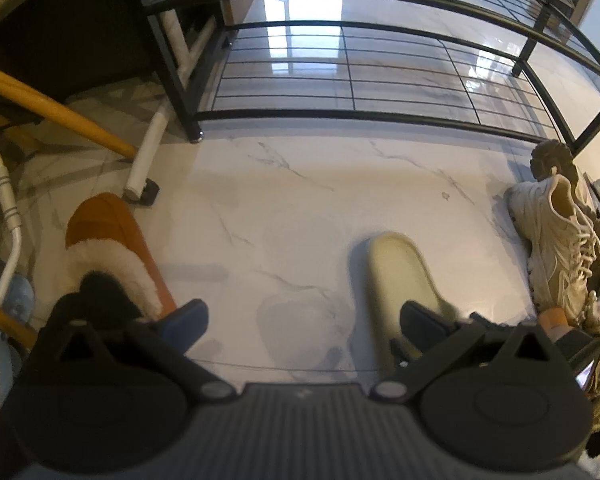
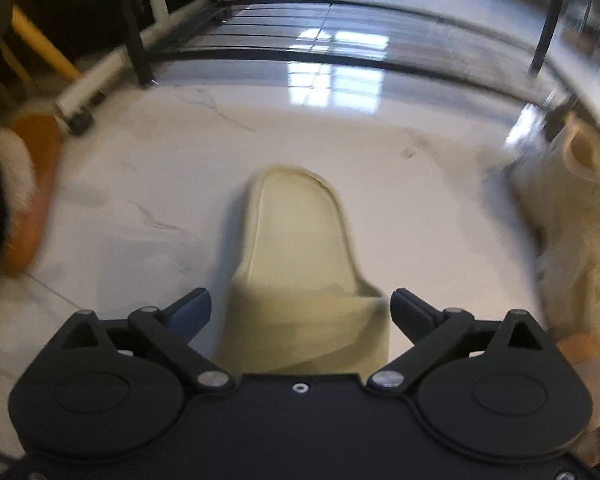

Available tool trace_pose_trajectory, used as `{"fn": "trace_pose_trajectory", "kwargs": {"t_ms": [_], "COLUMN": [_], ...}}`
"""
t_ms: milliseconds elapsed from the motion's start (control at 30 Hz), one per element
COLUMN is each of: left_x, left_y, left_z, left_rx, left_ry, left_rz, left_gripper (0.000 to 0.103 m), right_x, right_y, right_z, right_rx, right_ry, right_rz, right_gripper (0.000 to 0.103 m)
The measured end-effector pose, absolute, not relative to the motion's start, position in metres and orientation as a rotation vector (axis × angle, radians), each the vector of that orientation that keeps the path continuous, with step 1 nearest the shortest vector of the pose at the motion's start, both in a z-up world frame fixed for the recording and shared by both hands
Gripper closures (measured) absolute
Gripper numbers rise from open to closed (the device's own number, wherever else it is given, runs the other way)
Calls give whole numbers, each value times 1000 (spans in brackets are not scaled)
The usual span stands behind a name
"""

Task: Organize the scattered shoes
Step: 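Lower the slide onto the floor beside the rack and open the right tool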

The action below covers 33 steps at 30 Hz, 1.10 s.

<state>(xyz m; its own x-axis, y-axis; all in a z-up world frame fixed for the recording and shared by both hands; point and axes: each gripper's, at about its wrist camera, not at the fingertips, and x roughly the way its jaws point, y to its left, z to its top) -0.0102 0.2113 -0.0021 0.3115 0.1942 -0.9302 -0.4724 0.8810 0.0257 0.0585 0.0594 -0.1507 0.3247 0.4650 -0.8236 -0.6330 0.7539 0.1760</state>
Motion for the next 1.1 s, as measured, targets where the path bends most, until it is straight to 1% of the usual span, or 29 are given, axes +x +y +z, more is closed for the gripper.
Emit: {"fn": "trace_pose_trajectory", "kwargs": {"t_ms": [67, 100, 200, 333, 400, 467, 667, 1100], "left_x": [-11, -11, -10, -9, -9, -9, -9, -9], "left_y": [212, 213, 214, 214, 213, 214, 214, 215], "left_z": [-2, -2, -4, -6, -6, -7, -10, -12], "left_rx": [-275, -277, -283, -293, -285, -285, -285, -293], "left_ry": [1175, 1175, 1184, 1197, 1196, 1201, 1217, 1227], "left_rz": [448, 451, 458, 450, 449, 452, 450, 463], "left_gripper": [1, 1, 1, 1, 1, 1, 1, 1], "right_x": [64, 69, 78, 71, 67, 63, 67, 56], "right_y": [51, 44, 31, 42, 48, 51, 59, 60], "right_z": [-144, -139, -138, -156, -164, -172, -186, -194], "right_rx": [-125, -80, -3, -200, -245, -257, -293, -307], "right_ry": [999, 981, 986, 991, 1017, 1044, 1042, 988], "right_rz": [730, 720, 698, 771, 817, 860, 805, 752], "right_gripper": [4, 0, 0, 0, 0, 0, 0, 0]}}
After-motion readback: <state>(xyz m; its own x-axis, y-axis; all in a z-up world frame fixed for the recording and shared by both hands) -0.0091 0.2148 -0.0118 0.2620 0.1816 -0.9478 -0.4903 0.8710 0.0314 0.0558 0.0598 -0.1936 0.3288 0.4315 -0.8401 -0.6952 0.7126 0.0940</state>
